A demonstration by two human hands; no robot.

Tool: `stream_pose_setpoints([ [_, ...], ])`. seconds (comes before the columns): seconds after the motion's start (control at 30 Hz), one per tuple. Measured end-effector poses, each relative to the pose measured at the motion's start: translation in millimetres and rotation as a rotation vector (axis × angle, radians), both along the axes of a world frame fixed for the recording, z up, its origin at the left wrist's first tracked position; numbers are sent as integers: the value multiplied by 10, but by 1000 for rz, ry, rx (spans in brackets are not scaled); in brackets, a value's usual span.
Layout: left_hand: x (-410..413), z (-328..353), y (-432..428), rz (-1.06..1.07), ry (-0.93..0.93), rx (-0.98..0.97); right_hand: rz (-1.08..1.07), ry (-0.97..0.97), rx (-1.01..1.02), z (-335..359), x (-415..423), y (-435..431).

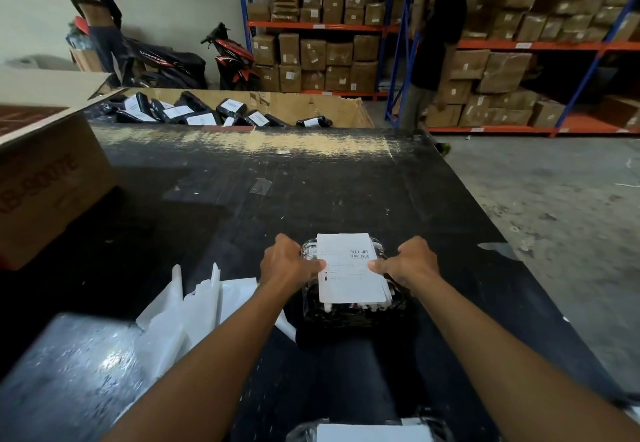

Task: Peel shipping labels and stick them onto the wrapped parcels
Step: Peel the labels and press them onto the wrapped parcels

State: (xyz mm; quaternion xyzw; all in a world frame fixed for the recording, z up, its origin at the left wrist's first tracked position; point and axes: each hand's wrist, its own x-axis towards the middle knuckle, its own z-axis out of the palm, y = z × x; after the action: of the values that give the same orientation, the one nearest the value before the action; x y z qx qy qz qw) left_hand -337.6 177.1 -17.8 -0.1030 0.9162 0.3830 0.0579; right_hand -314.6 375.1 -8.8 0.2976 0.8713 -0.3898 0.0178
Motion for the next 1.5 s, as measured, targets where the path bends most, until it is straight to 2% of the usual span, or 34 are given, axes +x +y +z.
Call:
stream_pose_setpoints([
  [0.13, 17, -105, -93, -6, 35, 29, 61, -23, 0, 29, 0, 31],
  [0.27, 18, -88, -88, -117, 119, -35, 214, -13, 130, 78, -3, 29],
  [0.43, 21, -68, -156, -514, 422, -283, 524, 86, 374, 147, -44, 61],
  [0.53, 67, -29, -223, -860, 402, -446, 707, 125, 521, 172, -59, 77],
  [0.63, 73, -6, -249, -1020, 347, -559, 837, 113, 542, 169, -89, 112],
  [0.83, -39, -137, -280, -1046, 275, -524, 924, 77, 496, 148, -108, 100],
  [1.07, -38, -265, -284, -1000, 321, -426, 976, 144, 496, 48, -266, -106],
  [1.17, -58, -321, -290, -974, 351, -400, 1020, 88, 511, -38, -302, -47],
  [1.33, -58, -323, -282, -967, 335, -345, 843, 54, 515, -88, -324, 270],
  [1.5, -69, -371, -299, -934, 343, -304, 939, 79, 506, -96, -366, 70],
])
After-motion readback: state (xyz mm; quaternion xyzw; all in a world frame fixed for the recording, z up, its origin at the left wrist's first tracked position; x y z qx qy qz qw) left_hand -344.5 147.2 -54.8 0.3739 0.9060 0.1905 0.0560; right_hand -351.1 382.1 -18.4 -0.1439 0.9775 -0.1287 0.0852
